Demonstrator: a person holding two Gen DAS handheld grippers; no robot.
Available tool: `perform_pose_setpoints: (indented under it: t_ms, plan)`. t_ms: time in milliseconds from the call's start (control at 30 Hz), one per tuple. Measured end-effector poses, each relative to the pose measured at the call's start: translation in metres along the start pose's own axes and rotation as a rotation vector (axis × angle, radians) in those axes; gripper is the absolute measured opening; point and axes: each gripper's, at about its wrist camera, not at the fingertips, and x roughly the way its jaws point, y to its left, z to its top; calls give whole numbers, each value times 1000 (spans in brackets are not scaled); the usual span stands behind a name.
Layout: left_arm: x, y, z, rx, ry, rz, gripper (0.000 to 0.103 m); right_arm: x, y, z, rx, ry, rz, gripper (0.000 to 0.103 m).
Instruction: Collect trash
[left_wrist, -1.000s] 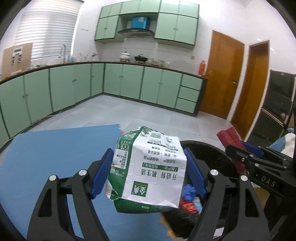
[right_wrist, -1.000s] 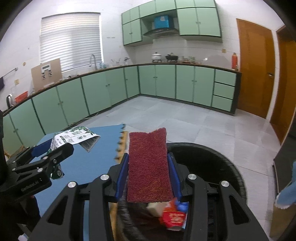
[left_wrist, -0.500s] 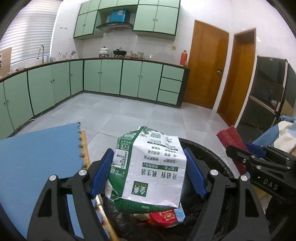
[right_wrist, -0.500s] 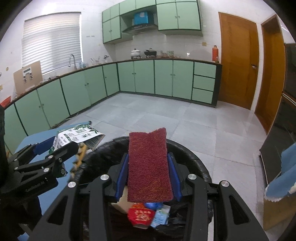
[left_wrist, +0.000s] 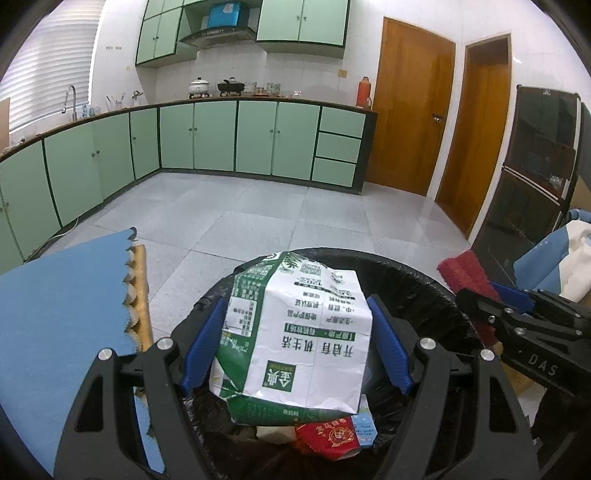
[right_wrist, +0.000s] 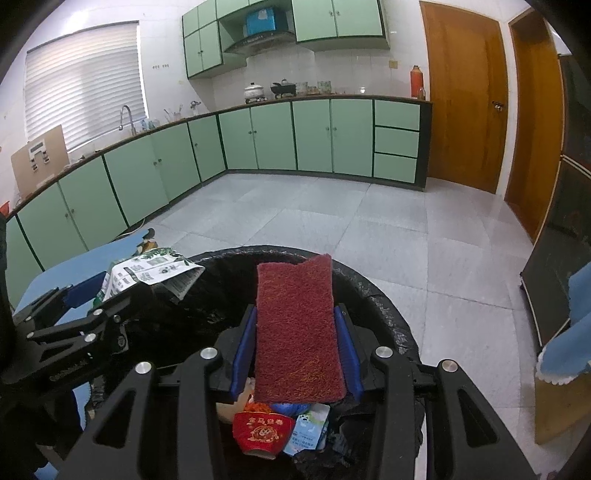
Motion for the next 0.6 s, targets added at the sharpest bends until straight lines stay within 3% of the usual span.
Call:
perform_pose_setpoints:
  t_ms: [67, 133, 333, 500, 600]
  plan:
    - [6, 0, 1, -1, 12, -6, 74, 4, 0, -2, 1, 4, 3, 43]
    - [11, 0, 0, -3, 32, -17, 75, 8, -1, -4, -4, 14, 1, 57]
    - [14, 0, 1, -5, 41, -39, 81, 9, -5, -9, -1, 17, -35, 71]
    - [1, 4, 5, -10, 22, -32, 85, -2, -7, -10, 20, 1, -52, 92]
    - [-15, 10, 8, -14, 8, -22, 87, -11, -7, -8, 35, -7, -48, 95]
